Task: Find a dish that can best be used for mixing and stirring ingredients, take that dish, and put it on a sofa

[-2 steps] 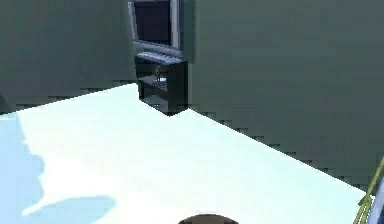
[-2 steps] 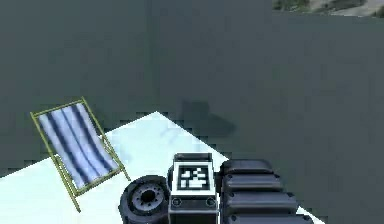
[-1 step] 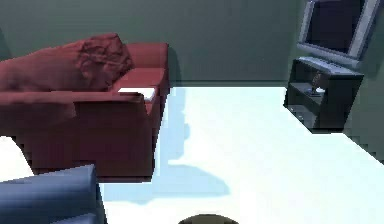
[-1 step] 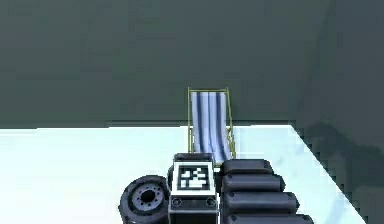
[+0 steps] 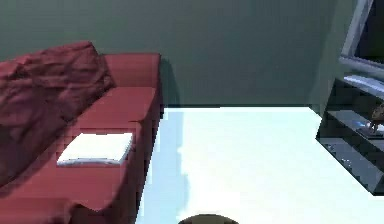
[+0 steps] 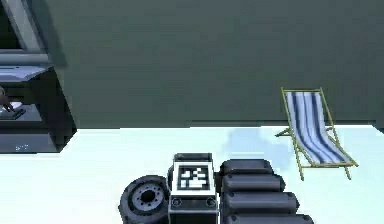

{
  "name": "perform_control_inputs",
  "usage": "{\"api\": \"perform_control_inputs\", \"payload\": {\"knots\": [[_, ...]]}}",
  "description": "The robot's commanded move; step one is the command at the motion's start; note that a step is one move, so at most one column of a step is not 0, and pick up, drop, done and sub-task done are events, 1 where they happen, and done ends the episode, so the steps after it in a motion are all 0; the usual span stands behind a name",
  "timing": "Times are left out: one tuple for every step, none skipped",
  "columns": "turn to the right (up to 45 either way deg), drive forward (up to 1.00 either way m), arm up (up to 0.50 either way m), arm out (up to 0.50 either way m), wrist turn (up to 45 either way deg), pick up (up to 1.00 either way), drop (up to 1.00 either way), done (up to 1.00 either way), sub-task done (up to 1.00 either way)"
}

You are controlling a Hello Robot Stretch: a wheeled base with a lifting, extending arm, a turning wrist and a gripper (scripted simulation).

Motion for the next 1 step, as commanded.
{"api": "perform_control_inputs", "payload": {"knots": [[0.0,1.0,0.0,0.0,0.0,0.0,0.0,0.0,0.0]]}}
